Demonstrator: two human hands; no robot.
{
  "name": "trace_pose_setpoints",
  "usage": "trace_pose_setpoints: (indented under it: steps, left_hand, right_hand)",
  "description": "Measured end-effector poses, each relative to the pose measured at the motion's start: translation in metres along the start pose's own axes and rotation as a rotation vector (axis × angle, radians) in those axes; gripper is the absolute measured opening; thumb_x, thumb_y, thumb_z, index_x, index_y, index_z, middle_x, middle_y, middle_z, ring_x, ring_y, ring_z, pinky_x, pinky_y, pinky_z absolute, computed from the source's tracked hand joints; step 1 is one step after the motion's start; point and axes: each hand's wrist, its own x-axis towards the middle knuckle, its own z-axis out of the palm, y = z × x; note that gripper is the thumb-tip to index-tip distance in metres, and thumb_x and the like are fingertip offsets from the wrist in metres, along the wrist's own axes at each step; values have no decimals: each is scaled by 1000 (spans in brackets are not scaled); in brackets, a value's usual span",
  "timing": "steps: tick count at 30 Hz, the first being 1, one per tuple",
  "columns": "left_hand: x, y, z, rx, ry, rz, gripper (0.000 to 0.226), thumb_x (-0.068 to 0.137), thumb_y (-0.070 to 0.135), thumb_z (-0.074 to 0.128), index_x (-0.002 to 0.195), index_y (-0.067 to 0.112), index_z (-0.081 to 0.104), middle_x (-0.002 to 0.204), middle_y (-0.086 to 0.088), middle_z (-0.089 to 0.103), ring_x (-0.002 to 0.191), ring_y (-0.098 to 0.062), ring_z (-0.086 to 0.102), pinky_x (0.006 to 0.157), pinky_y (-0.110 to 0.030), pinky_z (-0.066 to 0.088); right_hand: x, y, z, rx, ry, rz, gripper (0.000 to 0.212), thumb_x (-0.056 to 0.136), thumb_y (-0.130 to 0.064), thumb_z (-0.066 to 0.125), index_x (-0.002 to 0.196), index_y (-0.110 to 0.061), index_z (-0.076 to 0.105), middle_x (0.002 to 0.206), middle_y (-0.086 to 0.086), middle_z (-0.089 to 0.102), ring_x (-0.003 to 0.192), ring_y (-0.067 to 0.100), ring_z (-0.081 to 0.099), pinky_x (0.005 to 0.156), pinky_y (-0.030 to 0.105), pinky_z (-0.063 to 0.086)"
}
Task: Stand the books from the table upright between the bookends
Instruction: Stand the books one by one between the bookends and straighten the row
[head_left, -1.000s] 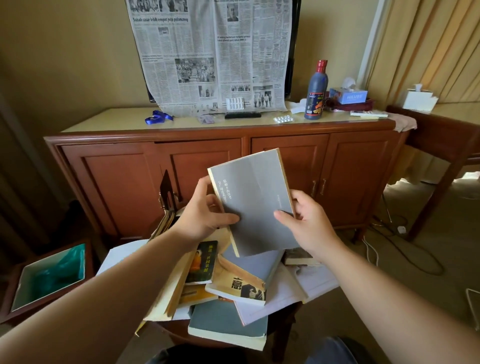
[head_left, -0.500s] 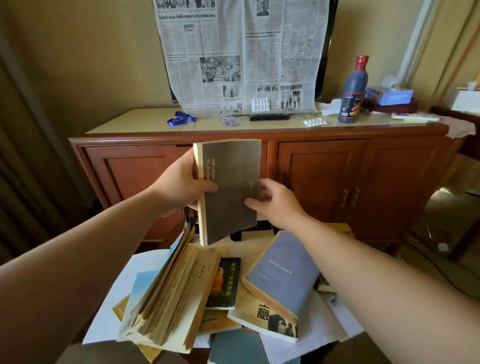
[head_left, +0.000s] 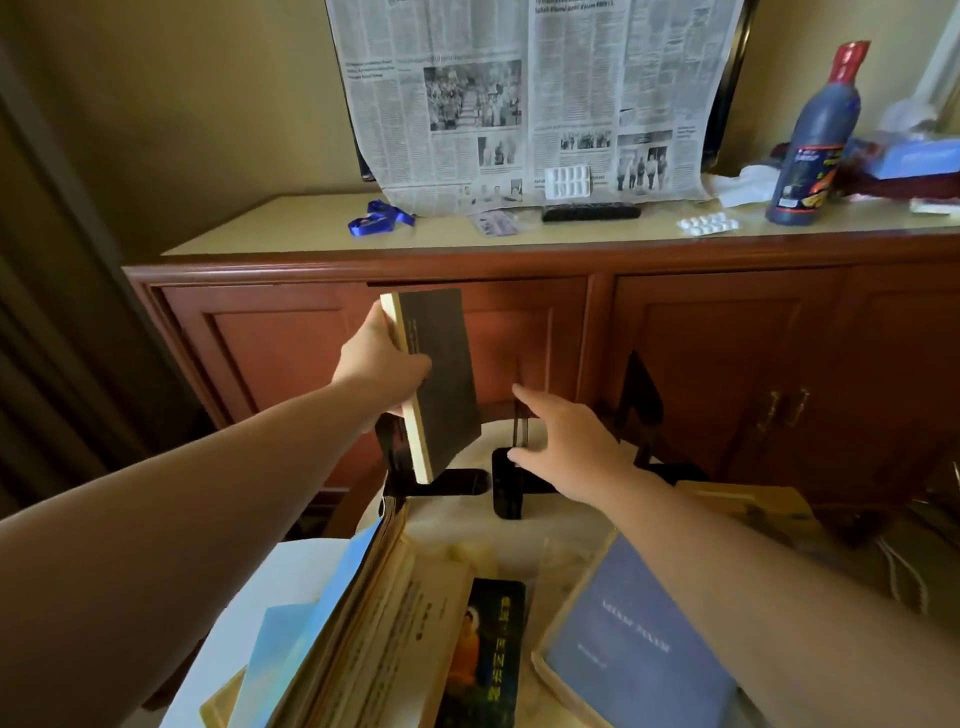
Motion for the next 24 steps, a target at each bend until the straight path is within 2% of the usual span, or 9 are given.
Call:
trace_pose_setpoints:
  steps: [4,7,9,11,13,15,18,21,24]
  left_hand:
    - [26,-15,37,25,-2,1,53,89,6,69,128,32,44,105,0,65,94,-26,70,77,-48,66]
    - [33,-23,62,58,-49,25,64,91,4,67,141,31,39,102,5,61,97,-23,67,76,-42,64]
    - [34,-30,75,58,-140,28,68,90,4,69,143,32,38,108,2,65,98,-21,69,72,-36,63]
    - [33,-38,83,56,-285,37,69,85,4,74,138,34,43,109,-4,69,94,-22,73,74,-43,66]
    - [30,-43,85,80,-438,73,89,79,3,81,147,39,37,110,-2,71,97,-19,74,83,-47,65]
    - [26,-43,85,139,-580,92,117,75,4,88,159,45,20,117,3,69,104,-13,70,91,-42,63]
    - [22,-42,89,195,-685,94,136,71,19,95,163,48,0,127,6,66,115,-10,66,102,-41,58]
    - [24,-44,95,230,-682,115,137,68,34,95,161,50,-3,135,7,64,123,-11,64,108,-44,53]
    - [28,-48,91,232,-698,96,130,66,32,94,161,50,6,140,7,63,129,-14,61,110,-45,51]
  right_hand:
    - [8,10,8,22,79,-42,78,90,-29,77,158,-26,39,157,-2,48,145,19,43,120,35,35]
    - [7,17,10,40,78,-76,80,91,-28,76,160,-30,33,159,-4,44,146,14,39,117,29,29]
    - [7,22,12,77,30,-91,87,91,-27,77,162,-31,26,163,-8,36,148,5,32,116,21,25]
    - [7,25,14,118,-5,-82,92,91,-26,78,163,-32,20,166,-10,30,150,3,29,114,17,24]
    - [4,26,14,143,3,-62,93,92,-27,77,164,-32,18,166,-11,28,151,4,27,113,15,23]
    - [1,24,13,144,12,-36,96,92,-30,76,164,-35,13,164,-13,31,148,4,30,110,16,26]
    - [-2,19,12,190,1,-29,105,92,-33,76,160,-51,-3,152,-22,38,131,-7,36,98,13,35]
    - [-3,19,9,139,-36,-57,100,94,-30,72,154,-64,0,157,-13,38,141,6,38,103,24,37]
    - [-1,22,7,51,-92,-70,96,93,-27,71,156,-59,6,157,-10,38,144,13,38,109,28,38]
